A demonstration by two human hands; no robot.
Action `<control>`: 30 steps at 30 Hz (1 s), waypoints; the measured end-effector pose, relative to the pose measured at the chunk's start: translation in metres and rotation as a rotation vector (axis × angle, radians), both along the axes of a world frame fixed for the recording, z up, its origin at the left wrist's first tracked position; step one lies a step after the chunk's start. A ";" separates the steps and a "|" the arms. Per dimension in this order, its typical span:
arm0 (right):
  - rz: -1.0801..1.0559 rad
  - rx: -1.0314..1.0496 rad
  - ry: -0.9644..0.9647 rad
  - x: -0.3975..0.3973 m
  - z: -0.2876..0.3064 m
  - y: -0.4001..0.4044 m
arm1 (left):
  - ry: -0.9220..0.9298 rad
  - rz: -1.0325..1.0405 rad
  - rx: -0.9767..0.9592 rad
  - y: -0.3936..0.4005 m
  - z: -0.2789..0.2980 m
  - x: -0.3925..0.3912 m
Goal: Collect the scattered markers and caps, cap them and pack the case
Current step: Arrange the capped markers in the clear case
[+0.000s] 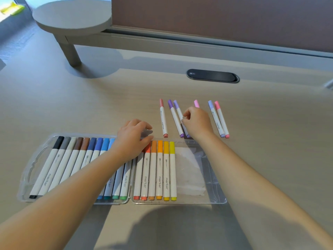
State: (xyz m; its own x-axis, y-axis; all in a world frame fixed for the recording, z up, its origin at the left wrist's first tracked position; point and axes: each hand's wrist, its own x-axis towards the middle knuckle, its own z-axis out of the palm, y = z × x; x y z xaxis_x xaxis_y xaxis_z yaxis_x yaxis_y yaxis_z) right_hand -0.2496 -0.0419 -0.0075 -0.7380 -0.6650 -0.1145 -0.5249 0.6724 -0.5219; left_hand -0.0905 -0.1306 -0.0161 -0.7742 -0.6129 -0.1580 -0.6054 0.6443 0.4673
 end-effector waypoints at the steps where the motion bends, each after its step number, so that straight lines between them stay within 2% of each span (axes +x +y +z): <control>1: 0.002 0.006 0.012 0.000 0.000 -0.003 | -0.003 -0.003 -0.001 -0.003 0.000 0.000; 7: -0.129 0.058 0.114 -0.021 0.002 0.003 | -0.001 -0.022 0.015 -0.008 -0.002 -0.004; 11: -0.188 0.111 0.051 -0.027 0.005 0.015 | 0.023 0.002 0.044 -0.005 -0.004 -0.019; 17: -0.183 0.054 0.000 -0.027 0.009 0.025 | -0.011 0.090 0.116 0.004 -0.002 -0.040; 24: -0.130 0.041 0.035 -0.024 -0.001 0.024 | -0.322 0.125 -0.122 0.011 -0.003 -0.060; 27: -0.126 0.019 0.044 -0.023 0.000 0.026 | -0.357 0.103 -0.164 0.009 0.000 -0.060; 30: -0.123 -0.080 0.055 -0.020 0.000 0.024 | -0.296 0.055 -0.182 0.006 0.008 -0.053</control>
